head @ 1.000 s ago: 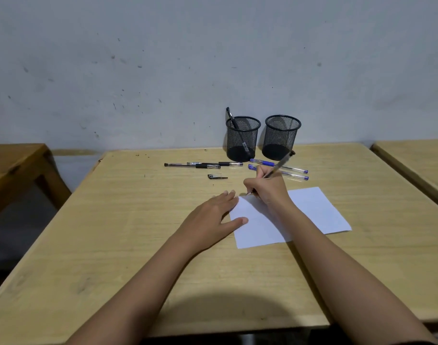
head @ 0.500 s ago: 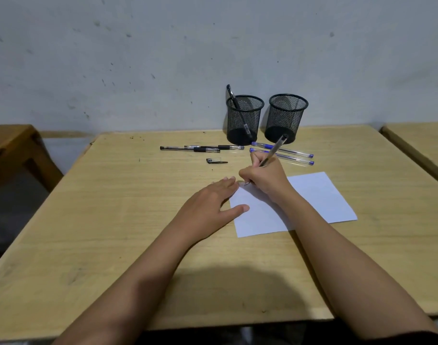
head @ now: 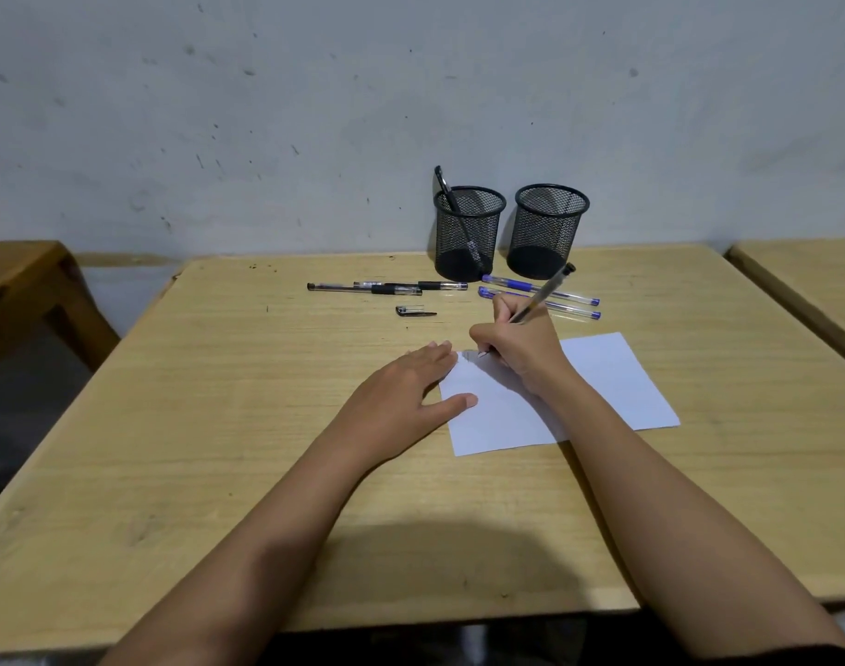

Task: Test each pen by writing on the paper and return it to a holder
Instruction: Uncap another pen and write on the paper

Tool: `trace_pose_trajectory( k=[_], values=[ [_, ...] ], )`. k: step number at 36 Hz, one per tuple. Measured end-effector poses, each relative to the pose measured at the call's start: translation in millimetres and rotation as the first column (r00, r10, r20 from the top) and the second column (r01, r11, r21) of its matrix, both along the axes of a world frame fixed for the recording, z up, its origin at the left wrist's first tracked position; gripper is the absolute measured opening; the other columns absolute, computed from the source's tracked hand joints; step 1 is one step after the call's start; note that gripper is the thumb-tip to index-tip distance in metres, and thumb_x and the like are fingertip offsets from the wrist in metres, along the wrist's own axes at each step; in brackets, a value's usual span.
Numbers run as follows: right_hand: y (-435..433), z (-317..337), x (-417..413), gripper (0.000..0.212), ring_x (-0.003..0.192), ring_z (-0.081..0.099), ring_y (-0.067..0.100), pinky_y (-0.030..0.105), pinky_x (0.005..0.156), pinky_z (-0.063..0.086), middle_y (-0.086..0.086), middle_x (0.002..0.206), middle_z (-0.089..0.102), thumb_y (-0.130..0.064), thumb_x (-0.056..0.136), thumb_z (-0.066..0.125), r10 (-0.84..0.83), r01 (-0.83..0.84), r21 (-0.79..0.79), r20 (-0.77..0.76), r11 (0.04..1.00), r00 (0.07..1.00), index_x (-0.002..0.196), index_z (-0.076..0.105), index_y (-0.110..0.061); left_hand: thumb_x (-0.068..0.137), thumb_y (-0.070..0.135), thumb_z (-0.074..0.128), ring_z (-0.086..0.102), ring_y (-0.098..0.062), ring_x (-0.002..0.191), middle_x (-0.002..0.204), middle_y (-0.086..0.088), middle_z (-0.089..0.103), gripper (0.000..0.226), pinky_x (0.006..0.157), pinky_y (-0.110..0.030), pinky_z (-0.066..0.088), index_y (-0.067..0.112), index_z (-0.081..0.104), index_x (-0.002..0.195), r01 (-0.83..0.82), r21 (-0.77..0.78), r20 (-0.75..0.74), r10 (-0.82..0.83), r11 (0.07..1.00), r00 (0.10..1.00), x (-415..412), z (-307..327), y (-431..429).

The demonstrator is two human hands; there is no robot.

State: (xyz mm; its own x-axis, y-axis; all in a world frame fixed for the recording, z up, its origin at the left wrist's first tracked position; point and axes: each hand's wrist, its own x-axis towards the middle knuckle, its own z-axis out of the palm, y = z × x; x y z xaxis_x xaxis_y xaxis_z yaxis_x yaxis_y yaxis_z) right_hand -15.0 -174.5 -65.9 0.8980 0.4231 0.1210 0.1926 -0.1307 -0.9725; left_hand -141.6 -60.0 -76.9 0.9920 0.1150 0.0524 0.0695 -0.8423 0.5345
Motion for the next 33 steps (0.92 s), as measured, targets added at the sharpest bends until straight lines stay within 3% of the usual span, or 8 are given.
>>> trace_pose_trajectory(
  k=[8,13,30,33],
  values=[
    [3.2,-0.8,0.6,0.039,0.040,0.034,0.004,0.015,0.041,0.034,0.000,0.046,0.031,0.011,0.066,0.062,0.032,-0.032,-0.016,-0.005,0.999,0.999,0.047,0.035,-0.010,0.088,0.053,0.051,0.014,0.003,0.141,0.153,0.017,0.022,0.064,0.115,-0.026,0.020,0.027,0.031,0.144,-0.002,-0.005,-0.017,0.001,1.000,1.000,0.7,1.8,-1.4],
    [4.3,0.3,1.1,0.035,0.051,0.034,0.014,0.022,0.048,0.032,0.006,0.052,0.029,0.011,0.065,0.062,0.044,-0.043,-0.052,0.008,0.998,0.999,0.049,0.035,-0.007,0.088,0.053,0.051,0.015,0.003,0.141,0.153,0.016,0.023,0.064,0.113,-0.024,0.019,0.027,0.032,0.144,-0.002,0.002,-0.011,0.002,1.000,1.000,1.0,1.7,-1.1],
    [3.2,0.5,3.0,0.036,0.050,0.033,0.014,0.019,0.046,0.032,0.007,0.052,0.029,0.010,0.065,0.062,0.009,-0.009,-0.046,0.006,0.999,1.000,0.050,0.035,-0.008,0.088,0.055,0.049,0.015,0.002,0.141,0.153,0.017,0.022,0.065,0.111,-0.024,0.019,0.029,0.031,0.144,-0.006,0.023,-0.012,0.006,1.000,1.000,2.5,0.1,-0.9],
    [4.6,0.7,0.7,0.038,0.053,0.032,0.012,0.022,0.054,0.033,0.004,0.053,0.029,0.008,0.065,0.063,-0.007,0.008,-0.051,0.014,0.999,1.000,0.050,0.033,-0.009,0.087,0.054,0.051,0.015,0.003,0.141,0.153,0.017,0.023,0.064,0.112,-0.024,0.019,0.028,0.033,0.143,-0.007,0.001,0.001,0.007,1.000,1.000,2.4,-0.6,-0.8]
  ],
)
